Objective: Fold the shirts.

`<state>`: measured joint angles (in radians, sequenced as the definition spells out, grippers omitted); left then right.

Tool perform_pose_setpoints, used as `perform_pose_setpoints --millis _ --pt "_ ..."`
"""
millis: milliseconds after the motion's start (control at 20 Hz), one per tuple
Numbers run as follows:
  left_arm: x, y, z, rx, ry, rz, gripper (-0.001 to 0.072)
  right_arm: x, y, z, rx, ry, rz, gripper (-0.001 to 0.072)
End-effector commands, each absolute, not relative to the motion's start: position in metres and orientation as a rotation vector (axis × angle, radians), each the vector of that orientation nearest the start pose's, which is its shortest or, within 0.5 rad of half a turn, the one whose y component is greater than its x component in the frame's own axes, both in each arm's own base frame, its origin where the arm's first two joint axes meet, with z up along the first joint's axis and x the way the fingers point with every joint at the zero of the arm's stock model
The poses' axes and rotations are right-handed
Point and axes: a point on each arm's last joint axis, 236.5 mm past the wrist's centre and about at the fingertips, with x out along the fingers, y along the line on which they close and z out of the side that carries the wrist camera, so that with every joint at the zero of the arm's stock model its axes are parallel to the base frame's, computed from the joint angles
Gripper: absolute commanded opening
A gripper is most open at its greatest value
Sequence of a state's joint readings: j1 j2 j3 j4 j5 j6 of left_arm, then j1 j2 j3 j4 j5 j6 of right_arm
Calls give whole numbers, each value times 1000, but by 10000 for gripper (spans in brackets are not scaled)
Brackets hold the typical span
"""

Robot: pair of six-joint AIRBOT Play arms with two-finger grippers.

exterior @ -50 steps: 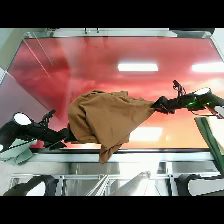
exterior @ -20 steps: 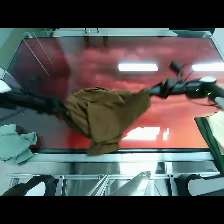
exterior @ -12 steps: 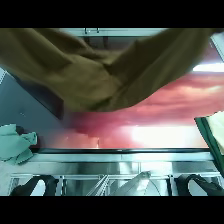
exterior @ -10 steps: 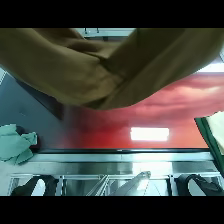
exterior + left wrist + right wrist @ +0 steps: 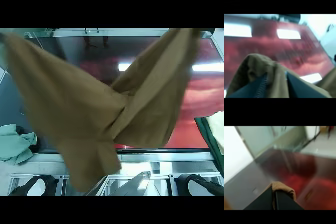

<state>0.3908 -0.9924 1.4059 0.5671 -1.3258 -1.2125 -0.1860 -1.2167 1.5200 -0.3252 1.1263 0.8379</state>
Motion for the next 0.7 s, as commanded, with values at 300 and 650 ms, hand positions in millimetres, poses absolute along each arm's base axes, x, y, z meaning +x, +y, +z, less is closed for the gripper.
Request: perform_pose_setpoints --millis 300,650 --pt "479 -35 59 -591 926 -459 293 564 115 59 718 743 664 662" --pt "371 5 51 -607 1293 -383 293 442 20 40 713 1096 704 382"
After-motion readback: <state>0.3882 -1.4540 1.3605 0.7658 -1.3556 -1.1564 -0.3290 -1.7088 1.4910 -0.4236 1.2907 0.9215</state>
